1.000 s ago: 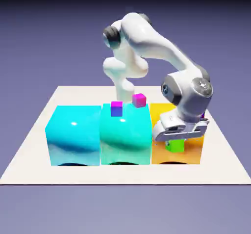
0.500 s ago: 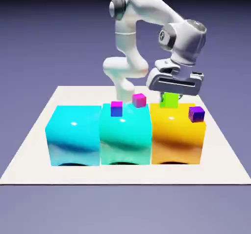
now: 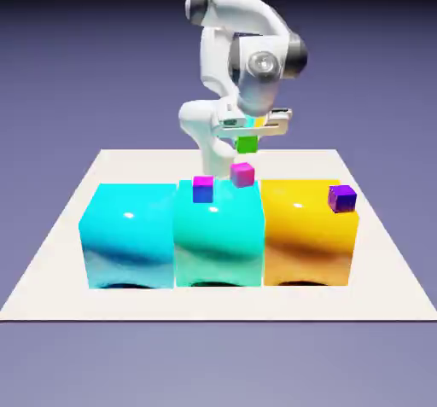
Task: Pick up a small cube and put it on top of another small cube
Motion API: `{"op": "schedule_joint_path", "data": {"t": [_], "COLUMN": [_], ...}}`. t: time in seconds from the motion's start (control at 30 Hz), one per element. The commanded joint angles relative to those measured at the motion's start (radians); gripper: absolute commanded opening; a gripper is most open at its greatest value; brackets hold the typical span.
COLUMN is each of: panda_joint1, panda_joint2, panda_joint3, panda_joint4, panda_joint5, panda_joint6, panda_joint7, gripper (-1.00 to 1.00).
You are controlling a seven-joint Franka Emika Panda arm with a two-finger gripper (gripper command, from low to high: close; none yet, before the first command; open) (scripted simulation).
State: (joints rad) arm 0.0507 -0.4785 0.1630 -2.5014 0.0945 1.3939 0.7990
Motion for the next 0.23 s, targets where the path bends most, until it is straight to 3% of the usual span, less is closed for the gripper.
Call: {"op": "schedule_joint_path", "data": {"t": [0.0, 0.1, 0.13, 0.2], "panda_joint1": [0.002, 0.006, 0.006, 0.004], "panda_joint2": [-0.008, -0.028, -0.028, -0.019], "panda_joint3": [0.002, 0.006, 0.006, 0.004], "panda_joint4": [-0.036, -0.122, -0.122, -0.086], "panda_joint5": [0.001, 0.008, 0.008, 0.005], "panda_joint6": [0.028, 0.094, 0.094, 0.066], "panda_joint7": [-0.001, -0.004, -0.004, -0.003], "gripper": [-1.00, -1.00, 1.00, 1.00]}}
